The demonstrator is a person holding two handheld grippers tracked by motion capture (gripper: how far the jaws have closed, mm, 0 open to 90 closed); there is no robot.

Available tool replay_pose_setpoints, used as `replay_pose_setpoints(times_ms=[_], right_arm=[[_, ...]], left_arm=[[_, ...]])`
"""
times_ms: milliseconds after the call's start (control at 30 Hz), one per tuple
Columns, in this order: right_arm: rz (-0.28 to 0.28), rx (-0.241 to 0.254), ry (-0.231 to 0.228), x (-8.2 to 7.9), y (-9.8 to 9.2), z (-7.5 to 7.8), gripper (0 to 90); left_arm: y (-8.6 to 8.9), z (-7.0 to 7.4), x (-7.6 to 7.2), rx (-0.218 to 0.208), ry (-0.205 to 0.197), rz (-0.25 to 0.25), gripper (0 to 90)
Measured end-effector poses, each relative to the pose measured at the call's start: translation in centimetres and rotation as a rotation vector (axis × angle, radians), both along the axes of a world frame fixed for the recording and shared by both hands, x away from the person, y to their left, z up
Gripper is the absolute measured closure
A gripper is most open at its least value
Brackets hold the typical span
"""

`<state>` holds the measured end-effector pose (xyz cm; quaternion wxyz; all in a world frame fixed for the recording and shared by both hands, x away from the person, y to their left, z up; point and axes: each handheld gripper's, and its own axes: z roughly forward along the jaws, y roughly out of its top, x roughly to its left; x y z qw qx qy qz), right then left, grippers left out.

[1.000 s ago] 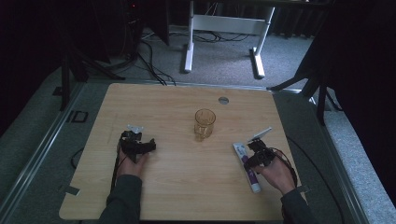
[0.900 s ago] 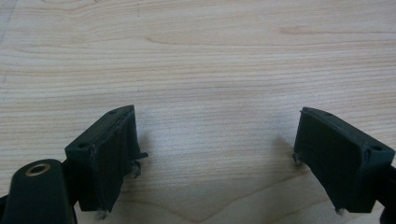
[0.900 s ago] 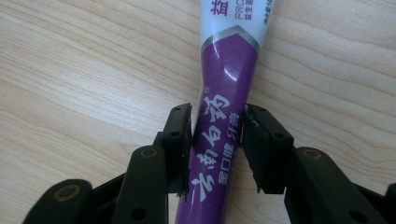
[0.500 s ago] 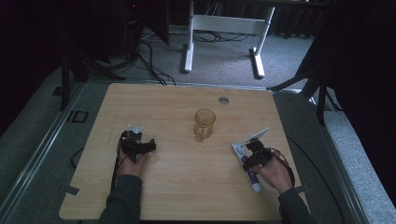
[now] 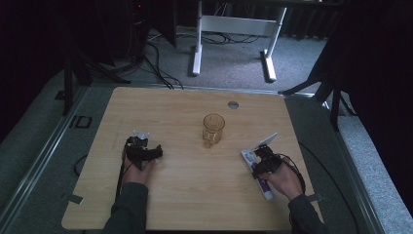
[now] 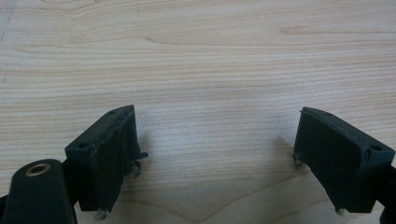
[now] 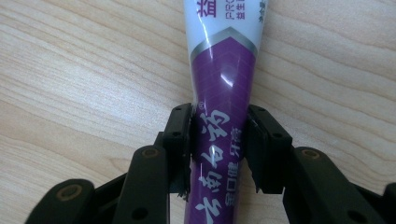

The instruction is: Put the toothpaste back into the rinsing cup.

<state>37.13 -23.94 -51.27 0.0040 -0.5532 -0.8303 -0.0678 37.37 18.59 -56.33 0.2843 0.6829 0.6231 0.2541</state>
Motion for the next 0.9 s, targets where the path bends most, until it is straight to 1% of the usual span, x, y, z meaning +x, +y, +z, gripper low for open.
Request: replay_pose_setpoints(times_ms=[200, 233, 467, 600, 700, 767, 800, 900], right_arm=[[0.006, 0.002, 0.002, 0.1, 0.0, -0.1, 64.3], [0.015, -0.013, 0.009, 0.2, 0.2, -0.1, 64.7], [0.039, -0.059, 0.013, 0.2, 0.9, -0.3, 64.7], [0.069, -0.086, 0.008, 0.2, 1.3, -0.2, 67.8], [0.086, -0.086, 0.006, 0.2, 1.3, 0.0, 70.0], [0.081, -0.077, -0.001, 0.1, 1.2, 0.1, 70.7], [0.082, -0.07, -0.006, 0.0, 1.1, 0.1, 70.9], [0.061, -0.035, -0.021, -0.1, 0.5, 0.1, 71.4]], left_arm=[[0.0, 0.0, 0.0, 0.001, 0.0, -0.001, 13.7], [0.0, 0.0, 0.0, 0.001, 0.0, -0.001, 13.6], [0.0, 0.0, 0.0, 0.001, 0.0, -0.001, 13.7], [0.0, 0.0, 0.0, 0.001, 0.0, -0.001, 13.7], [0.0, 0.0, 0.0, 0.0, 0.0, -0.001, 13.7], [0.0, 0.0, 0.0, 0.001, 0.0, -0.001, 13.7], [0.0, 0.0, 0.0, 0.001, 0.0, -0.002, 13.6], [0.0, 0.0, 0.0, 0.001, 0.0, -0.002, 13.7]])
